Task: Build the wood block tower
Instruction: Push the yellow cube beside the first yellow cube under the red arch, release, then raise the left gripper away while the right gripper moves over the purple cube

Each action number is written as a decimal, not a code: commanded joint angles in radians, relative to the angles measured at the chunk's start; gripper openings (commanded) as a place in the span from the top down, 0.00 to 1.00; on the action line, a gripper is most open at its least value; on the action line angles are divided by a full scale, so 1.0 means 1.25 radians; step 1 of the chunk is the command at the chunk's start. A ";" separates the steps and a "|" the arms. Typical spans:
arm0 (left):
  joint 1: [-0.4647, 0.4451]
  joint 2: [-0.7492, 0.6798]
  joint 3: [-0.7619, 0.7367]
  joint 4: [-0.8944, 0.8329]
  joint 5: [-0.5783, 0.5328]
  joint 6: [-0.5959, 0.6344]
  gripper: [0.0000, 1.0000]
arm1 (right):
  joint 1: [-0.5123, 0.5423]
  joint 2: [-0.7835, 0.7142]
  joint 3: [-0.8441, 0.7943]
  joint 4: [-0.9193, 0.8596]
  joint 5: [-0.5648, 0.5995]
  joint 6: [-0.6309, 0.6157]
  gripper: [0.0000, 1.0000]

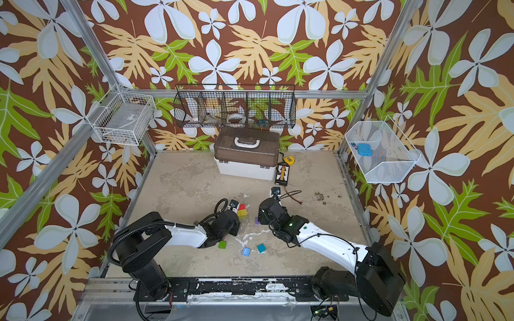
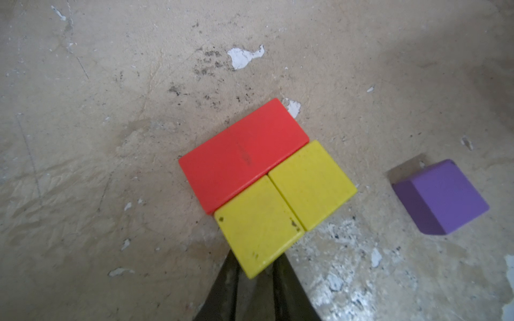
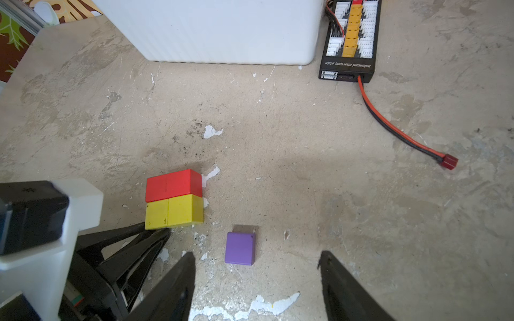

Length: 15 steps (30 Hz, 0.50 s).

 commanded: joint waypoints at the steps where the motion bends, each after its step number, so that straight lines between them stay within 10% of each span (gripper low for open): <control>1: 0.002 0.003 0.003 -0.003 -0.008 -0.002 0.76 | 0.000 0.002 0.006 -0.005 0.008 -0.004 0.29; 7: 0.002 -0.033 0.003 -0.030 -0.006 -0.011 0.70 | 0.001 0.005 0.007 -0.004 0.010 -0.005 0.29; 15: 0.002 -0.217 0.022 -0.170 -0.007 -0.051 0.36 | 0.001 0.004 0.005 -0.001 0.016 -0.006 0.29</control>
